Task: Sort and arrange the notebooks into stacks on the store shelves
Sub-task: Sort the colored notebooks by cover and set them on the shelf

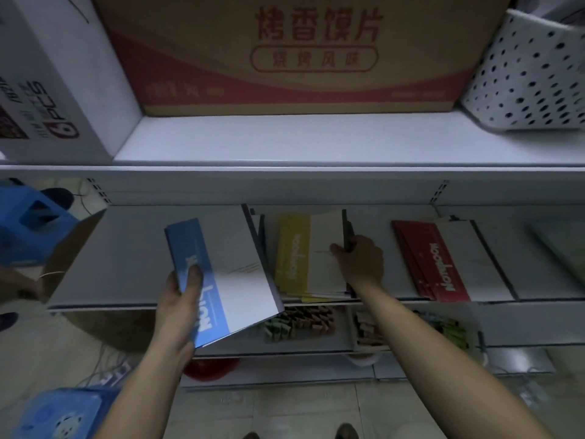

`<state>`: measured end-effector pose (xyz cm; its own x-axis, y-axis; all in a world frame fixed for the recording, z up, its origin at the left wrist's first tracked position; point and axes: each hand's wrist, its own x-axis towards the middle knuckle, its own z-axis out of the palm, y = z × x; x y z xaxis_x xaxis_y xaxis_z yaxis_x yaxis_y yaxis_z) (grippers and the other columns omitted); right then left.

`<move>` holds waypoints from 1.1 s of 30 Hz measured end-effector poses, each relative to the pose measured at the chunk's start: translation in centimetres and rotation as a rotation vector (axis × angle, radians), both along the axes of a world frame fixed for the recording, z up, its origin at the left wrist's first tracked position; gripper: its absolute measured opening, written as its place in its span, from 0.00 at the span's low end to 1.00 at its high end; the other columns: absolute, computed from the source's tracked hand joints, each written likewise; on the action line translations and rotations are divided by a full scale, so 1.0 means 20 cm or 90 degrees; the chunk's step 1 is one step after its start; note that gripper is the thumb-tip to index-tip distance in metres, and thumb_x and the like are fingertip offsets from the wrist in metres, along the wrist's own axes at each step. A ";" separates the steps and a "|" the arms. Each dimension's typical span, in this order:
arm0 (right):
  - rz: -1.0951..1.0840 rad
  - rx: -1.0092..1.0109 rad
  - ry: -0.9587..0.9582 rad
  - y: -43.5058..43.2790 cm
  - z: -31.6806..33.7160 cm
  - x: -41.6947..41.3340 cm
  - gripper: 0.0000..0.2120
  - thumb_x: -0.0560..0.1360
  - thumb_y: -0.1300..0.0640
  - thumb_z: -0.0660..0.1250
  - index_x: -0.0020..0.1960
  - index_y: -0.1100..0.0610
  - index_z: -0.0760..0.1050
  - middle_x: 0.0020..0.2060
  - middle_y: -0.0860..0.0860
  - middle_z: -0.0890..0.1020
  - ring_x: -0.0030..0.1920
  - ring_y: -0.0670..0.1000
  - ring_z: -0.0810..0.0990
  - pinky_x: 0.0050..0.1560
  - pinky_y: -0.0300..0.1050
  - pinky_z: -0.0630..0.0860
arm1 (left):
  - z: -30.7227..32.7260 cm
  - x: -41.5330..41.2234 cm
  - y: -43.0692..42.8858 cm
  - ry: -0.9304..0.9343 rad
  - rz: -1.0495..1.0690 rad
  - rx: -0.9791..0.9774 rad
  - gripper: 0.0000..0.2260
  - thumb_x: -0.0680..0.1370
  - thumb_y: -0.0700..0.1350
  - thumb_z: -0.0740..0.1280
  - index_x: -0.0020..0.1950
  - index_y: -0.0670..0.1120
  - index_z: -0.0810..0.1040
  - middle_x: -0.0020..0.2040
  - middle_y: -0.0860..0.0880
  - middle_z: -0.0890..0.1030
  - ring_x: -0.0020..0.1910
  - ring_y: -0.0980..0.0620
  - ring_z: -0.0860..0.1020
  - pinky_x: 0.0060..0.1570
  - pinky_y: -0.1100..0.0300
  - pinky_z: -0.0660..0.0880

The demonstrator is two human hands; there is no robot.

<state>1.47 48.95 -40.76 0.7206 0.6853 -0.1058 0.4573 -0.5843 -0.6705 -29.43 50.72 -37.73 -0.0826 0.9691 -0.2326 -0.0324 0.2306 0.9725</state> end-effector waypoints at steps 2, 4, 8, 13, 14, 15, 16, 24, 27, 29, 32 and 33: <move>-0.015 -0.013 -0.012 -0.02 -0.01 0.00 0.19 0.76 0.43 0.71 0.58 0.56 0.78 0.50 0.53 0.83 0.44 0.53 0.81 0.39 0.43 0.76 | 0.01 0.01 0.01 -0.004 -0.027 -0.002 0.35 0.82 0.59 0.64 0.84 0.48 0.56 0.81 0.49 0.64 0.79 0.45 0.64 0.76 0.48 0.62; -0.029 -0.002 -0.011 -0.05 -0.02 -0.01 0.20 0.76 0.42 0.70 0.61 0.55 0.77 0.52 0.53 0.81 0.48 0.54 0.81 0.45 0.47 0.78 | 0.02 0.02 0.01 0.007 -0.050 -0.006 0.37 0.79 0.63 0.64 0.84 0.50 0.56 0.80 0.46 0.66 0.78 0.41 0.66 0.76 0.41 0.63; -0.010 0.126 0.003 -0.19 0.05 -0.12 0.12 0.79 0.47 0.68 0.58 0.53 0.76 0.47 0.49 0.76 0.42 0.51 0.75 0.41 0.42 0.70 | 0.02 0.08 -0.02 0.000 -0.077 -0.010 0.37 0.80 0.62 0.64 0.84 0.50 0.53 0.82 0.49 0.62 0.78 0.43 0.65 0.77 0.41 0.63; 0.112 0.287 0.215 -0.38 0.16 -0.34 0.02 0.77 0.54 0.72 0.50 0.50 0.81 0.41 0.44 0.84 0.43 0.41 0.82 0.42 0.32 0.76 | -0.01 0.23 -0.18 -0.055 -0.123 -0.038 0.27 0.81 0.57 0.65 0.79 0.54 0.65 0.71 0.56 0.74 0.73 0.49 0.73 0.67 0.55 0.68; 0.120 0.291 0.233 -0.39 0.17 -0.37 0.06 0.75 0.53 0.74 0.51 0.50 0.80 0.40 0.45 0.84 0.42 0.41 0.82 0.41 0.33 0.76 | -0.01 0.26 -0.21 -0.067 -0.121 -0.057 0.21 0.81 0.56 0.66 0.74 0.56 0.71 0.67 0.57 0.79 0.67 0.51 0.78 0.64 0.56 0.72; 0.122 0.291 0.235 -0.39 0.19 -0.39 0.09 0.73 0.52 0.76 0.51 0.51 0.80 0.39 0.45 0.83 0.40 0.41 0.81 0.39 0.32 0.76 | 0.00 0.28 -0.23 -0.087 -0.114 -0.078 0.13 0.81 0.54 0.66 0.66 0.58 0.75 0.61 0.55 0.83 0.60 0.52 0.82 0.60 0.55 0.76; 0.122 0.284 0.217 -0.39 0.20 -0.40 0.10 0.72 0.53 0.77 0.50 0.52 0.79 0.37 0.45 0.82 0.39 0.39 0.80 0.37 0.30 0.74 | 0.00 0.29 -0.25 -0.113 -0.104 -0.102 0.08 0.82 0.52 0.66 0.61 0.58 0.77 0.57 0.52 0.86 0.54 0.49 0.85 0.58 0.51 0.79; 0.187 0.252 0.187 -0.12 0.18 -0.51 0.04 0.76 0.53 0.71 0.45 0.53 0.78 0.35 0.45 0.82 0.35 0.40 0.79 0.34 0.35 0.71 | -0.02 -0.02 -0.23 -0.165 0.091 -0.097 0.12 0.85 0.47 0.62 0.67 0.47 0.77 0.56 0.46 0.87 0.54 0.45 0.85 0.61 0.42 0.78; 0.181 0.240 0.238 0.06 0.15 -0.60 0.05 0.78 0.53 0.69 0.49 0.53 0.78 0.40 0.44 0.83 0.39 0.38 0.81 0.38 0.37 0.76 | -0.07 -0.26 -0.18 -0.130 0.162 -0.076 0.09 0.86 0.48 0.61 0.63 0.49 0.78 0.56 0.46 0.86 0.56 0.42 0.83 0.60 0.42 0.78; 0.175 0.210 0.243 0.18 0.12 -0.65 0.08 0.78 0.51 0.69 0.52 0.56 0.78 0.44 0.48 0.83 0.44 0.48 0.82 0.43 0.45 0.78 | -0.09 -0.44 -0.11 -0.113 0.202 -0.078 0.11 0.86 0.49 0.61 0.66 0.48 0.76 0.58 0.44 0.84 0.56 0.41 0.83 0.55 0.45 0.79; 0.177 0.182 0.194 0.33 0.09 -0.72 0.12 0.79 0.51 0.69 0.55 0.59 0.77 0.46 0.51 0.81 0.43 0.49 0.80 0.38 0.41 0.73 | -0.10 -0.71 0.02 -0.099 0.244 -0.072 0.16 0.86 0.50 0.61 0.72 0.45 0.72 0.64 0.41 0.81 0.55 0.41 0.82 0.55 0.46 0.78; 0.175 0.181 0.174 0.37 0.08 -0.75 0.11 0.79 0.51 0.69 0.54 0.59 0.77 0.45 0.51 0.80 0.44 0.50 0.79 0.38 0.41 0.73 | -0.10 -0.79 0.07 -0.094 0.242 -0.070 0.17 0.86 0.51 0.60 0.73 0.45 0.72 0.65 0.40 0.81 0.57 0.40 0.81 0.58 0.44 0.78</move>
<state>-13.53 56.26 -39.16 0.4800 0.8760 -0.0467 0.3546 -0.2424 -0.9030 -45.24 52.20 -39.70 -0.3873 0.8448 -0.3692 -0.2731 0.2774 0.9211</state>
